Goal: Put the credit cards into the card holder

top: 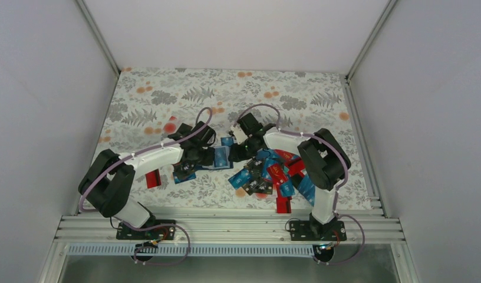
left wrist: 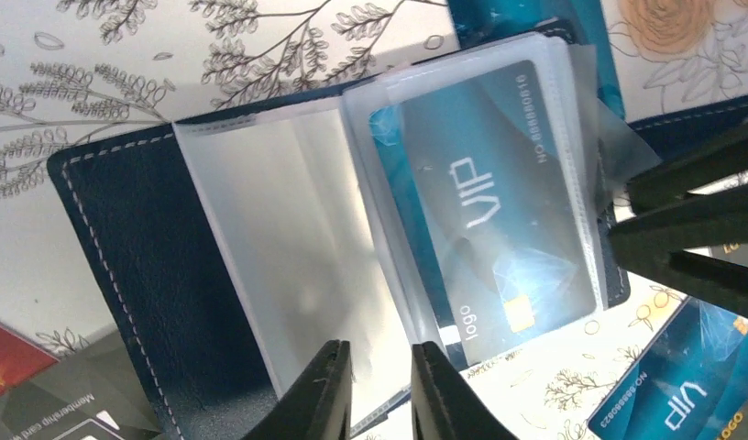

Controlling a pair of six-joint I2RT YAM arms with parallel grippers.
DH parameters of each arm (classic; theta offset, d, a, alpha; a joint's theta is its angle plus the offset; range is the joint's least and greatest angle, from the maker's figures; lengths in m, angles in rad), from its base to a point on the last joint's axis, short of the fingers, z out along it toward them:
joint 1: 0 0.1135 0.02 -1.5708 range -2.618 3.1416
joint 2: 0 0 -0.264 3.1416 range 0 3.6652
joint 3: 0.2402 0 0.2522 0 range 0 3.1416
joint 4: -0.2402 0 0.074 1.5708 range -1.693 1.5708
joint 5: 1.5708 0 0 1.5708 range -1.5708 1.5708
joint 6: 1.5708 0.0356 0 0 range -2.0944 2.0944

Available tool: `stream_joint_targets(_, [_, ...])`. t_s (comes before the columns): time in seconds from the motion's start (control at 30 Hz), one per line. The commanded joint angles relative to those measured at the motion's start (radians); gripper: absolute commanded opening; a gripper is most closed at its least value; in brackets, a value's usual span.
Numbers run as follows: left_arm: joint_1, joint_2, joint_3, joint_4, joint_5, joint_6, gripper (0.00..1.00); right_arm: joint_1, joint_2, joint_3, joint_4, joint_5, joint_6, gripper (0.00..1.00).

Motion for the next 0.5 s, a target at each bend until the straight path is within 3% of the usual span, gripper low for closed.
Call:
stream_joint_targets(0.0, [0.003, -0.023, -0.030, 0.036, -0.032, -0.008, 0.15, -0.012, -0.054, 0.010, -0.052, 0.029, -0.003, 0.23])
stream_joint_targets(0.13, [0.005, -0.013, -0.050, 0.058, -0.038, -0.010, 0.09, -0.015, -0.076, 0.012, -0.061, 0.019, 0.008, 0.23])
stream_joint_targets(0.33, [0.005, -0.002, -0.070, 0.079, -0.043, -0.013, 0.03, -0.017, -0.069, 0.010, 0.026, -0.177, 0.072, 0.24])
stream_joint_targets(0.47, [0.004, 0.005, -0.077, 0.094, -0.041, -0.014, 0.03, -0.016, -0.027, 0.034, 0.044, -0.214, 0.116, 0.26])
